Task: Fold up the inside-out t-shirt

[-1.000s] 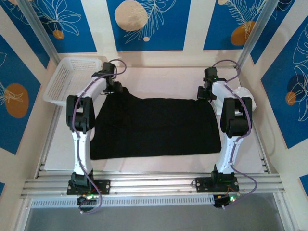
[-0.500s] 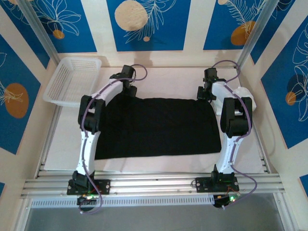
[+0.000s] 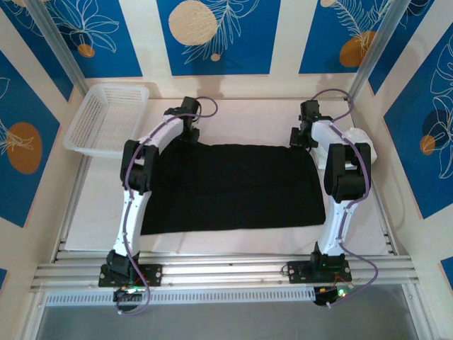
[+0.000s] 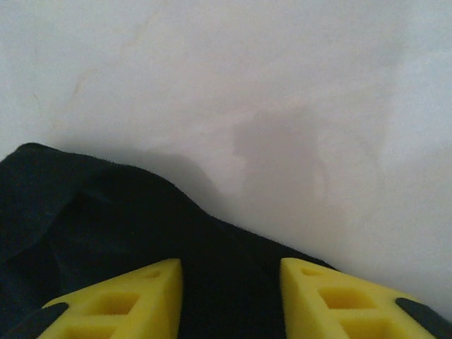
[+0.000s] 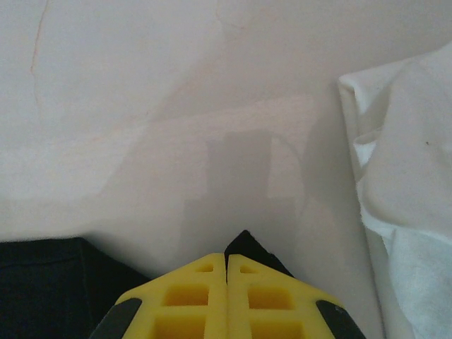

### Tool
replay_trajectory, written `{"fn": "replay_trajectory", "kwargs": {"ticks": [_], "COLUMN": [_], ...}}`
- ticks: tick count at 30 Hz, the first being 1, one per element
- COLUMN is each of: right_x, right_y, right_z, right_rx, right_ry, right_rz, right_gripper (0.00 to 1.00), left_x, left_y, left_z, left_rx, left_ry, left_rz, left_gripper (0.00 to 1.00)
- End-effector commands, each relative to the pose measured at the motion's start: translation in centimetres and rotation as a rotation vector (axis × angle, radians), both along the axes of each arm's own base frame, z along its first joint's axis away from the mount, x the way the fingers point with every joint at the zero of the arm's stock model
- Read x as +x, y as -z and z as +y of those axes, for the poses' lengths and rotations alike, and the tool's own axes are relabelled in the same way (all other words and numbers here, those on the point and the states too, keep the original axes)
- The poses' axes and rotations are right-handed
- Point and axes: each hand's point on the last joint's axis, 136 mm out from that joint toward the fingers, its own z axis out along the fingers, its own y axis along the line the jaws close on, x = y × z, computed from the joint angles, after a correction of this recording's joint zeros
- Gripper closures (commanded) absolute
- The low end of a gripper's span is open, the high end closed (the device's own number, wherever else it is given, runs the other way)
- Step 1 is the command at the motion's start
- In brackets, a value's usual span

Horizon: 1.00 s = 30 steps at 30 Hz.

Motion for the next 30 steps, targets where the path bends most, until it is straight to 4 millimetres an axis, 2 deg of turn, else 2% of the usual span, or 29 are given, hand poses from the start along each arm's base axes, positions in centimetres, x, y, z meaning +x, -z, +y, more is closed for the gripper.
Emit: {"fn": "replay_trajectory", "kwargs": {"ticks": [1,12,15,26,30], "right_x": [-0.2,-0.3,-0.2,-0.3,-0.3], "right_y": [-0.9,-0.9,-1.0,-2.1,-1.9], "right_z": [0.2,0.2,0.2,0.1,0.2], "right_rx": [0.017,0.018,0.017,0.016,0.020], "right_ry": [-0.019,-0.019,-0.019,-0.016,-0.019], "right_rz": [-0.016,-0.014,-0.016,-0.040,-0.036], "right_gripper": [1.00,1.00,1.00,1.00,1.00], "left_x": [-0.4,0.1,0.2,0.1,-0.6], "left_y": [0.5,-0.3,-1.1,-6.6,-6.0], "left_z": [1.4,1.3,1.4,1.1,0.5], "left_rx": [0.034,-0.002,-0.016,-0.145,-0.182], "left_ry": [-0.021,-0.019,-0.022,-0.063,-0.053], "left_rz": [0.043,0.040,0.035,-0.064,-0.033], "left_gripper": [0.64,0.92,1.00,1.00,1.00]}}
